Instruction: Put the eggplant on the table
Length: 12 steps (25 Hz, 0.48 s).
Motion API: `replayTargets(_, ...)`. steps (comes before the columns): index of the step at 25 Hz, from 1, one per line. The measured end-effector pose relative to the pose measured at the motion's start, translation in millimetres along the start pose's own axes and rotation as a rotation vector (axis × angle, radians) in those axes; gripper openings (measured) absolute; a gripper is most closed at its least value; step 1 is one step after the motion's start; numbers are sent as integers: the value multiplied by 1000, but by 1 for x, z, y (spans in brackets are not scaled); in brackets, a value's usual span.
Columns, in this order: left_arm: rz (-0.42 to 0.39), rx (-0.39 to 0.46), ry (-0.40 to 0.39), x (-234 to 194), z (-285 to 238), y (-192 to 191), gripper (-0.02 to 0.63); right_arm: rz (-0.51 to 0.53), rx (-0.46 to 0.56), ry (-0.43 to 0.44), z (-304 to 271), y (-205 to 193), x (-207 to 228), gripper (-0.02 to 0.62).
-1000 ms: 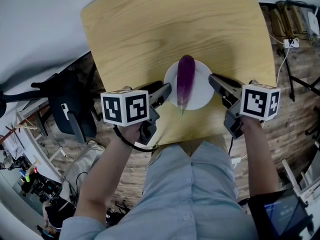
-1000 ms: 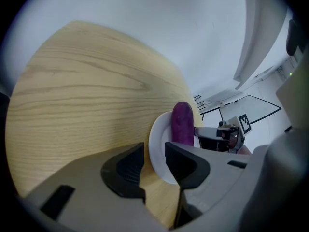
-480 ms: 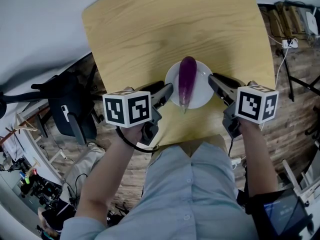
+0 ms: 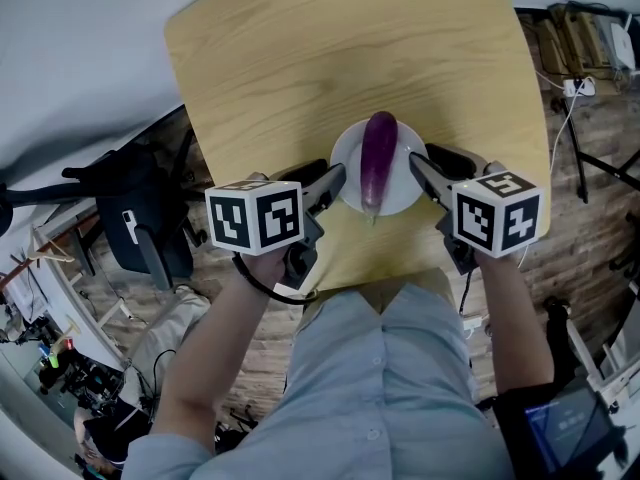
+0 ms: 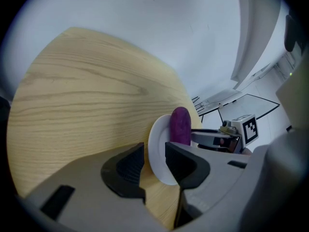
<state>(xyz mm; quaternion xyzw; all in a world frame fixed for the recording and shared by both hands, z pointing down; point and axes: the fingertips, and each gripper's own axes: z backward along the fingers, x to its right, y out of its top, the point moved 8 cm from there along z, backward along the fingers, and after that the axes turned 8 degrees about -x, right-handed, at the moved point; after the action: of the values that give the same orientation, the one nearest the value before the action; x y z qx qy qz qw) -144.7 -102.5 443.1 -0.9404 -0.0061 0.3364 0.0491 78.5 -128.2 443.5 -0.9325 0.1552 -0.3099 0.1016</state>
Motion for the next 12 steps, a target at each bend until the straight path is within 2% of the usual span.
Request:
replayTargets(5, -19, 19, 18, -1, 4, 1, 118, 75, 11, -71, 2, 4, -4, 138)
replayTargets(12, -18, 64, 19, 0, 8, 4, 118, 56, 58, -100, 6, 5, 3, 143)
